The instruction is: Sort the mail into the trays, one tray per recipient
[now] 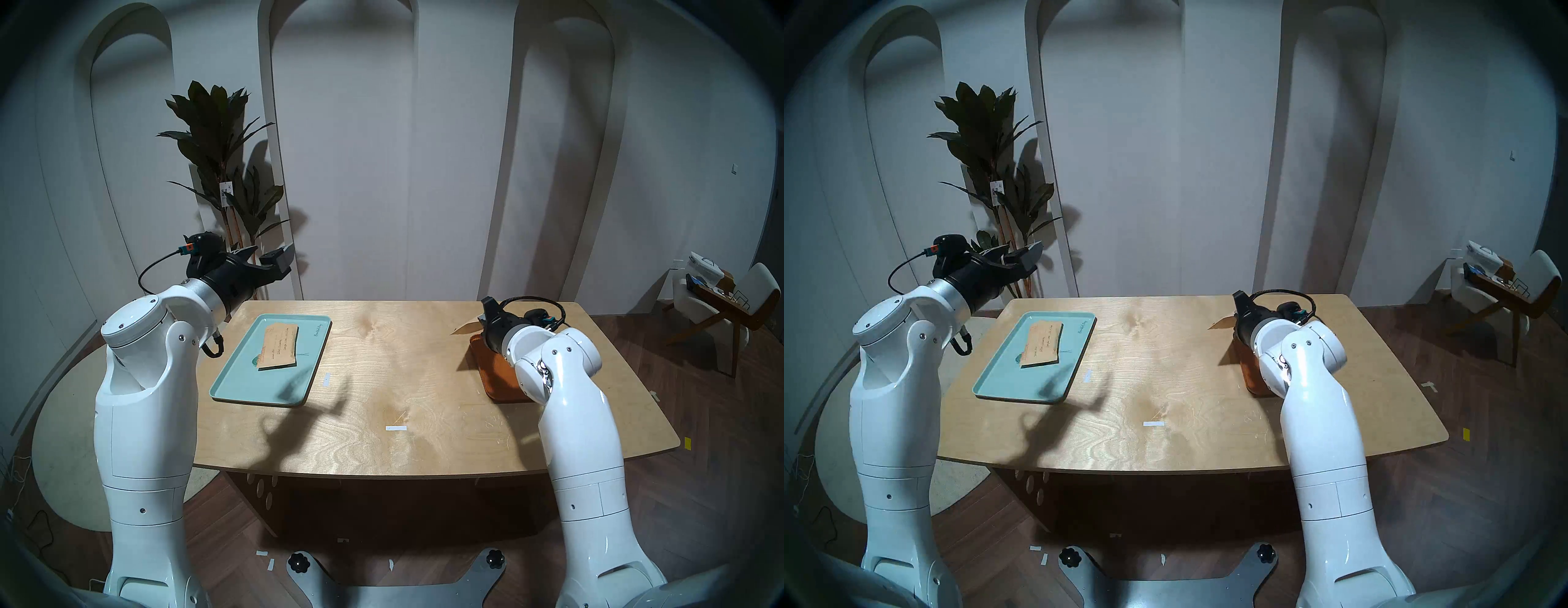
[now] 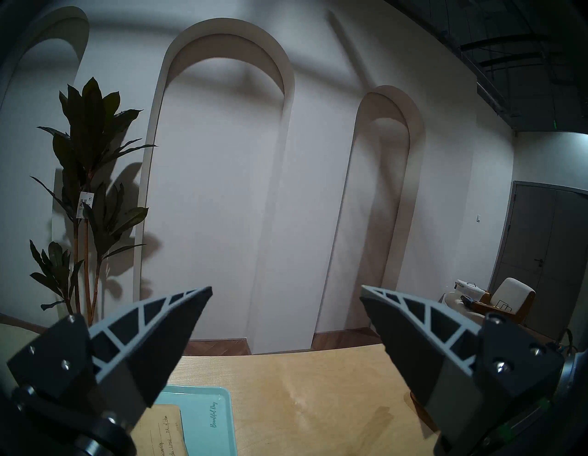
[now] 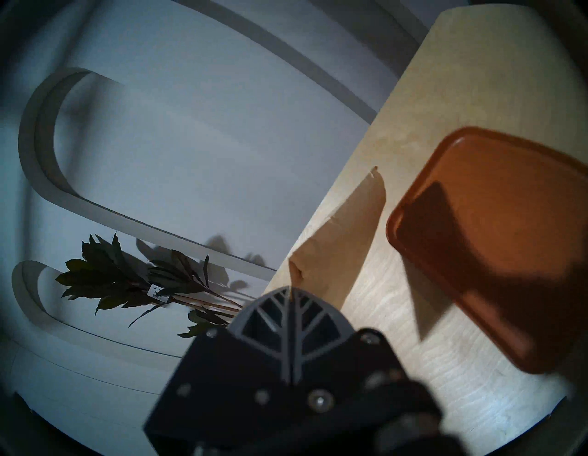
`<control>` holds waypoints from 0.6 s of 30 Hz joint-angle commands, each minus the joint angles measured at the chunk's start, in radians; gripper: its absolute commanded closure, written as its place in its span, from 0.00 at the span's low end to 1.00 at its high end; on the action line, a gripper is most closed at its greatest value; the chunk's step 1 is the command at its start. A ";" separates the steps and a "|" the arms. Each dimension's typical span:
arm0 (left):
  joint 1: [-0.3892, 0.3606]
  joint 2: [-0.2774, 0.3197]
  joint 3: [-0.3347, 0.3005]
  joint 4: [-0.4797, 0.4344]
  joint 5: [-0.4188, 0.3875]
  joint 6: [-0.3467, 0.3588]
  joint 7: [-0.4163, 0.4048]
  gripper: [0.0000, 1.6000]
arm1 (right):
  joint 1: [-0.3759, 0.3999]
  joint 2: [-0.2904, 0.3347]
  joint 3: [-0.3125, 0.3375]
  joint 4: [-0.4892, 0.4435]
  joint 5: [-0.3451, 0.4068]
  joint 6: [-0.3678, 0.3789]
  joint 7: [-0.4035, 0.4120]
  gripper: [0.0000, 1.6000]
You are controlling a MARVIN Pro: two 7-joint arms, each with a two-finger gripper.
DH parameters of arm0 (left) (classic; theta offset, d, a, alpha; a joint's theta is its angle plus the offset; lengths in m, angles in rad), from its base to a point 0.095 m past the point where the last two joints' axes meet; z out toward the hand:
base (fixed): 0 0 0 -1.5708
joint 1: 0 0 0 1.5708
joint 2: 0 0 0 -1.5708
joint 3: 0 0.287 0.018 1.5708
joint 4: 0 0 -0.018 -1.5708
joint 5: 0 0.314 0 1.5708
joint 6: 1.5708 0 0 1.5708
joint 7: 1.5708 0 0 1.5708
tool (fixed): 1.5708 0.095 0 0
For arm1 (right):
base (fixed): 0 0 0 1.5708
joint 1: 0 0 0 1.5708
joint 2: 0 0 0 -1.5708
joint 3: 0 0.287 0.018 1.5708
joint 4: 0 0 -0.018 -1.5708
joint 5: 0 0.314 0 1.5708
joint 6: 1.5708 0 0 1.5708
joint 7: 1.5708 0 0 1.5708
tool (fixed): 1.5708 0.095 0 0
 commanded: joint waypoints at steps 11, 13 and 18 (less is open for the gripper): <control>-0.014 0.003 0.003 -0.019 0.000 -0.012 0.004 0.00 | 0.014 0.059 0.102 -0.032 0.031 0.044 -0.006 1.00; -0.014 0.003 0.003 -0.019 0.000 -0.012 0.005 0.00 | 0.007 0.062 0.106 -0.020 0.038 0.051 0.000 1.00; -0.014 0.004 0.004 -0.019 -0.002 -0.013 0.006 0.00 | -0.011 0.074 0.102 0.017 0.047 0.073 0.034 1.00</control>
